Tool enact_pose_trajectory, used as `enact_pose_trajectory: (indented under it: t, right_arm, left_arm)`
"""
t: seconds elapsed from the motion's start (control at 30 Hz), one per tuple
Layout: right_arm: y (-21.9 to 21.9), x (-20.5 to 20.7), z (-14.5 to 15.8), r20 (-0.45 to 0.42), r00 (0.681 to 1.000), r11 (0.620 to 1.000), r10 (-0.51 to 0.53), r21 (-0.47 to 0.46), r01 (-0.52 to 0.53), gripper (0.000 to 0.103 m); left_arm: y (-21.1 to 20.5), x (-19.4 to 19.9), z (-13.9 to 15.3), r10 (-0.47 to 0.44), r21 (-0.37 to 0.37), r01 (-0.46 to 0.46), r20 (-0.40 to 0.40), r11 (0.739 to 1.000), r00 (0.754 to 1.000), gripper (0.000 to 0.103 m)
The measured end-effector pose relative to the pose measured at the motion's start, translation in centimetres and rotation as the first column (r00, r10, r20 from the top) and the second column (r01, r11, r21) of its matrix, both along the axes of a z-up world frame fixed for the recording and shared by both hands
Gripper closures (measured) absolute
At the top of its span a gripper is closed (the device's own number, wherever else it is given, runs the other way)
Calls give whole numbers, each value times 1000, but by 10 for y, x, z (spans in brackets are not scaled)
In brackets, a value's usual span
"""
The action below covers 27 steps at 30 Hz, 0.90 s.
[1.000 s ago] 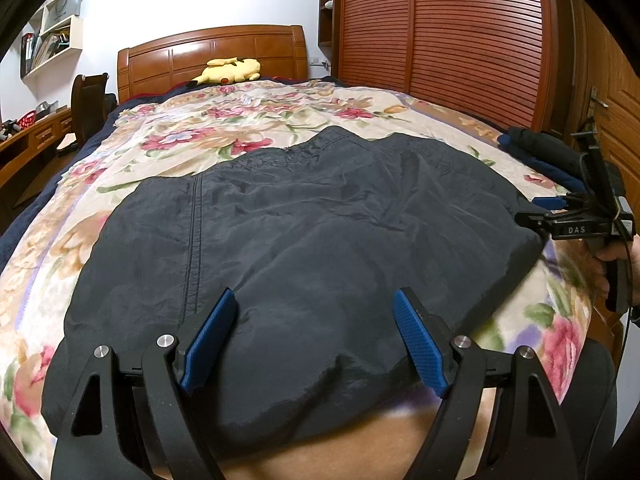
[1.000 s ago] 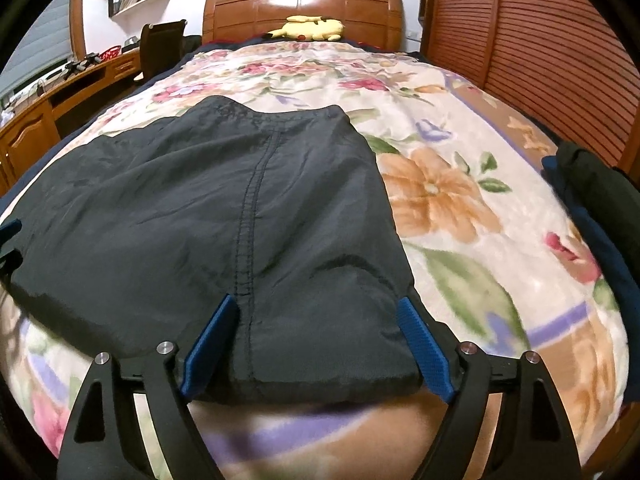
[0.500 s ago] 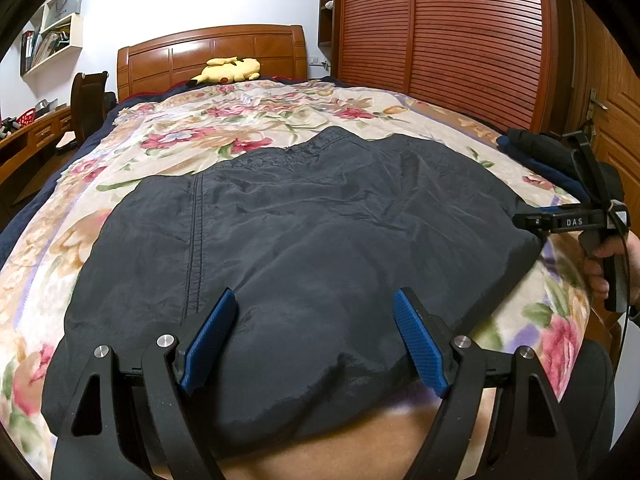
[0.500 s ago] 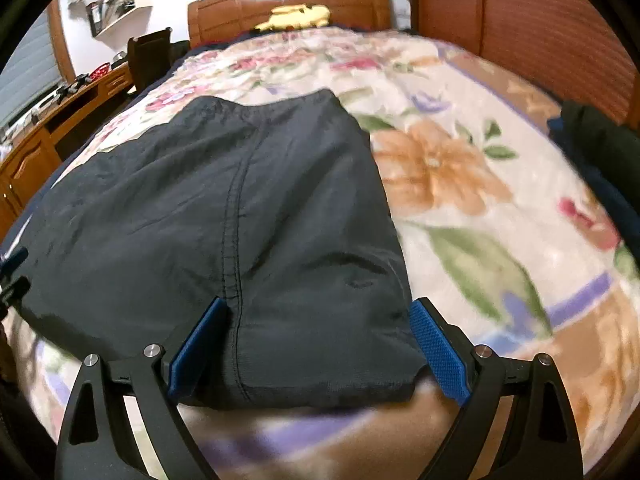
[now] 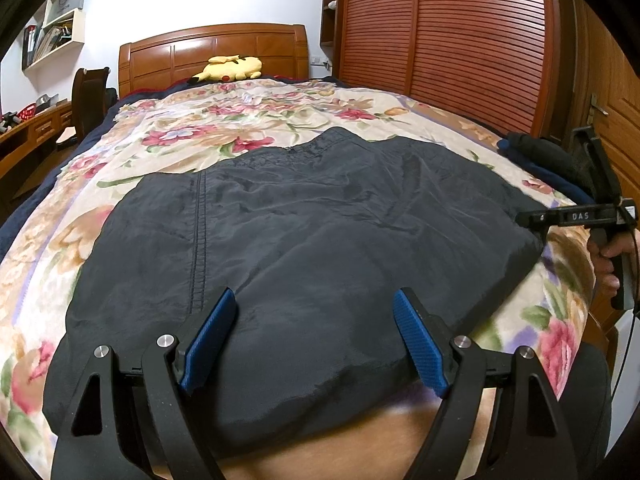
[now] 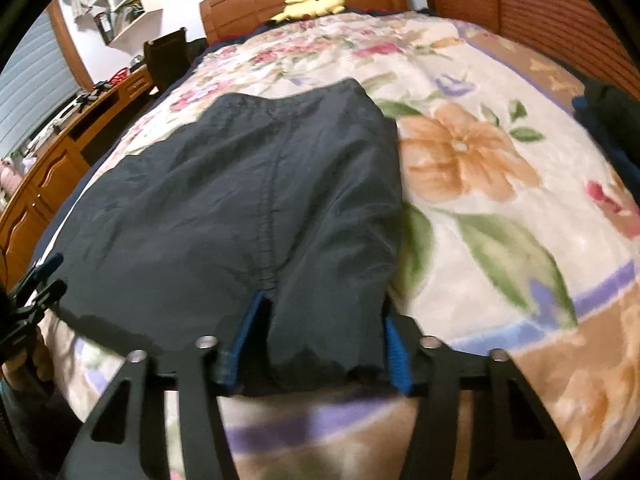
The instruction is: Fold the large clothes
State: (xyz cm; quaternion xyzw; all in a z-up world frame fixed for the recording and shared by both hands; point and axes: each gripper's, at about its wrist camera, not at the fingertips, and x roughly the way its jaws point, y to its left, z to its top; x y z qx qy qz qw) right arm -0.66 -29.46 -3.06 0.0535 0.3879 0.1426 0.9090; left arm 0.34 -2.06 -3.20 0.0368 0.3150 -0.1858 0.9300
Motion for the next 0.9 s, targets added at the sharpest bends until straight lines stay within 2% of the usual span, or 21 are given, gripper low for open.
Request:
enact_pose_trajectory:
  t: [0.07, 0.23, 0.57, 0.9]
  right_arm:
    - [3, -3, 6, 28, 1000, 1000, 4, -16, -3, 63]
    - [15, -12, 30, 128, 992, 997, 13, -74, -4, 71]
    - [62, -21, 82, 288, 952, 989, 104, -131, -68, 74]
    - [122, -22, 91, 374, 896, 964, 238, -207, -170, 77]
  left_arm:
    - [3, 2, 1, 2, -4, -2, -4, 1000, 1000, 21]
    - [15, 0, 7, 21, -36, -21, -7, 999, 1000, 21]
    - [58, -6, 25, 90, -97, -88, 18, 991, 996, 21]
    - [102, -15, 36, 161, -136, -153, 48, 979, 986, 21]
